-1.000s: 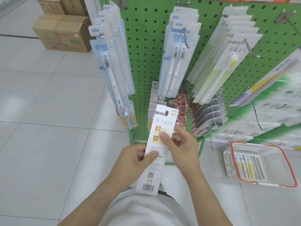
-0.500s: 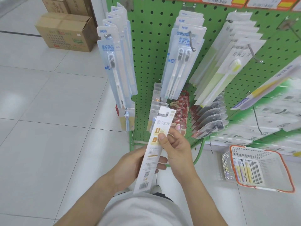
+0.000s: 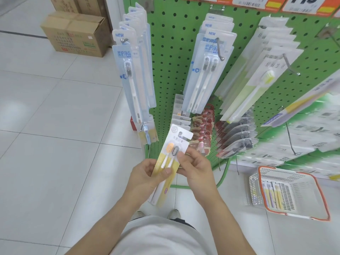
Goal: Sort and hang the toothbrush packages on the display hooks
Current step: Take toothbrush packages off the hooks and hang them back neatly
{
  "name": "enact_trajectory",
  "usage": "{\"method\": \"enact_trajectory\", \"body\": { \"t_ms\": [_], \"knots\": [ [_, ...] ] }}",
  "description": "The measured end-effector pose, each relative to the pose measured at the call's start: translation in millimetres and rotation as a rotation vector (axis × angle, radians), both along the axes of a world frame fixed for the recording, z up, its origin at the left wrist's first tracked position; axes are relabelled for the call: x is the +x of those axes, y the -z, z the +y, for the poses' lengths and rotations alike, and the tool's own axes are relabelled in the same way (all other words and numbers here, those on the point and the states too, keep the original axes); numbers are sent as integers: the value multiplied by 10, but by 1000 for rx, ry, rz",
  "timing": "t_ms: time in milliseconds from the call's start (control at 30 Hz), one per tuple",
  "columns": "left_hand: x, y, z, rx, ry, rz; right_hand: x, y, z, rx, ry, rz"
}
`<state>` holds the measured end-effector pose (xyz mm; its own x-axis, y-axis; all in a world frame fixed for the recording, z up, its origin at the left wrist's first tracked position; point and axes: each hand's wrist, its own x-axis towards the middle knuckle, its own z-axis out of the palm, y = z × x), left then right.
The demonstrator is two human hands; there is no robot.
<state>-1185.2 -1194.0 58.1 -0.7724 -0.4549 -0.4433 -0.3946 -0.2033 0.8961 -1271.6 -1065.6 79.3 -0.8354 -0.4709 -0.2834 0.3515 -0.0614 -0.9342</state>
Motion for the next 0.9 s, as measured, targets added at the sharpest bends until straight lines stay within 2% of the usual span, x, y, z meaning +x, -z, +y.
{"method": "enact_trajectory", "body": {
  "t_ms": [167,333,667,800,900],
  "knots": [
    [-48,61,-38,-73,81,35,-66,151,-44,56,63,10],
    [-124,113,-65,-55,111,23,-233,210,-65,122,88,-57],
    [-168,220,-107,-52,164,-21,-406,330,-112,220,42,-69],
    [-222,206,-93,-131,173,6,-452,436,-138,307,31,47],
    [-365,156,-85,-246,153,97,-511,491,-147,401,8,128]
  ]
}}
